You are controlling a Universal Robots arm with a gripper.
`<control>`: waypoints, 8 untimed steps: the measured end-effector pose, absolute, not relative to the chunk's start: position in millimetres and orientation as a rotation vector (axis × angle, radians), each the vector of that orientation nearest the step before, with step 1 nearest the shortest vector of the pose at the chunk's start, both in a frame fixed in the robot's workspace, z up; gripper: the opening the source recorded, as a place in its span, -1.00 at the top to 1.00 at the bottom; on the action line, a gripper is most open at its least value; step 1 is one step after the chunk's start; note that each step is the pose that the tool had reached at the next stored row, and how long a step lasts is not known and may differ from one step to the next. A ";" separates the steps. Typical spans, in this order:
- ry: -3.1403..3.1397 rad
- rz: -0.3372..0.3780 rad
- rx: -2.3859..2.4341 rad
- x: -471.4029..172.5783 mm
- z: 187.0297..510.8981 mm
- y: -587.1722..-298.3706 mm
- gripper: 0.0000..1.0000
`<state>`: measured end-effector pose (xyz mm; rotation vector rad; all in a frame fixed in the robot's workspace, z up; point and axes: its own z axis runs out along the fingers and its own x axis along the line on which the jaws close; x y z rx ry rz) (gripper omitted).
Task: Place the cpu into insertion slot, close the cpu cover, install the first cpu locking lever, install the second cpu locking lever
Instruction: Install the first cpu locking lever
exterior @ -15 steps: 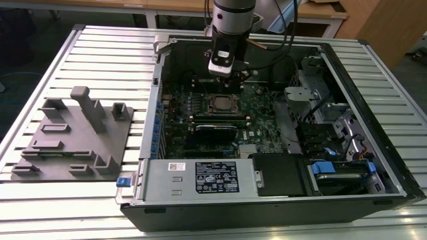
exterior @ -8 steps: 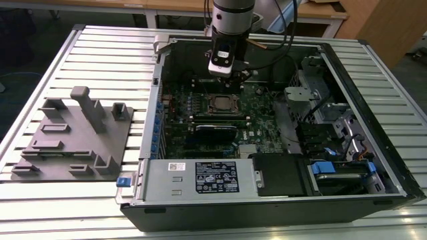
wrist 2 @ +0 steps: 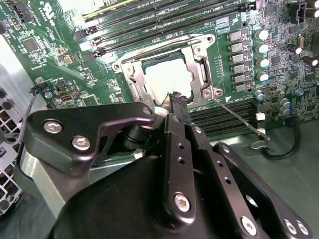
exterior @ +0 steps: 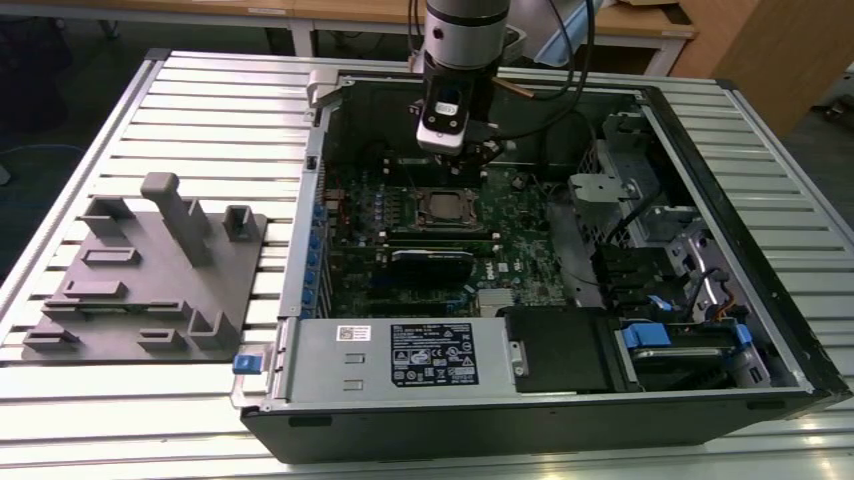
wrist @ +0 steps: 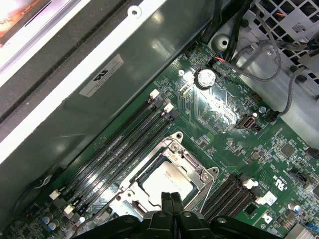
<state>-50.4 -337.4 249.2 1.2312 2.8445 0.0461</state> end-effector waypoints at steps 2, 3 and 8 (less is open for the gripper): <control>2.848 0.046 1.223 -50.4 249.3 -337.4 0.80; 2.851 0.046 1.216 -50.5 249.3 -337.4 0.80; 2.898 0.049 1.104 -50.5 248.8 -337.4 0.80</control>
